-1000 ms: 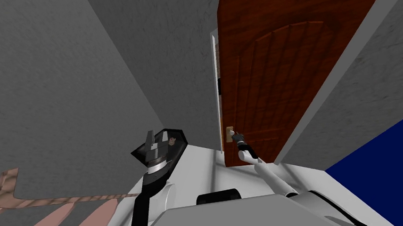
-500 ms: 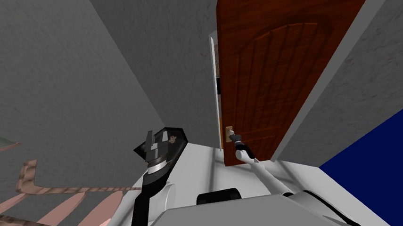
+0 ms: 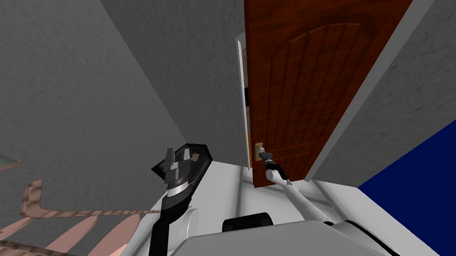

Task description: Pull the door open

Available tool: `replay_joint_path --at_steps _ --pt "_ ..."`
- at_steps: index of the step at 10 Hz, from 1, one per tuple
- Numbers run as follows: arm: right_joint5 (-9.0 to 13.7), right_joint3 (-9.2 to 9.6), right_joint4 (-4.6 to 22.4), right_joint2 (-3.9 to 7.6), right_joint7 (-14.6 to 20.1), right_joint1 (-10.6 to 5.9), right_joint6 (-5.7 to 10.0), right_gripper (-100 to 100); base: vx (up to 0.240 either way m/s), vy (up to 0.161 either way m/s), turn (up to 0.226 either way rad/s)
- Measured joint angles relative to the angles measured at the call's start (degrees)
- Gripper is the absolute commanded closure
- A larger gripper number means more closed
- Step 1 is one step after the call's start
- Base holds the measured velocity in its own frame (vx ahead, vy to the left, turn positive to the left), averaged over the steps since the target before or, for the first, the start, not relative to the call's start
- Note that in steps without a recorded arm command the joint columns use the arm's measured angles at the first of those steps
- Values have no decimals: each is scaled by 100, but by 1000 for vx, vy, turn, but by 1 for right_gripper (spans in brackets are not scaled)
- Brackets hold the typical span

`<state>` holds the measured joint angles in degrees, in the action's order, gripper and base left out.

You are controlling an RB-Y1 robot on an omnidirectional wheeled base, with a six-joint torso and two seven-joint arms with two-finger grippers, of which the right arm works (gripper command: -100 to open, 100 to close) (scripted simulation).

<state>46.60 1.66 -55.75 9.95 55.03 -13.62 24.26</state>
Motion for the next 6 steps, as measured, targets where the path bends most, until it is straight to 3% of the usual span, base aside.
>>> replay_joint_path --at_steps 1,3,5,6 --pt "-3 126 255 52 183 -125 146 -100 -22 -7 12" --pt "35 37 153 18 134 -20 90 -100 3 -18 -98" --pt "107 -127 176 92 74 -57 -133 -100 -5 40 -97" --pt "140 -242 134 51 -35 -98 -272 -100 0 52 -25"
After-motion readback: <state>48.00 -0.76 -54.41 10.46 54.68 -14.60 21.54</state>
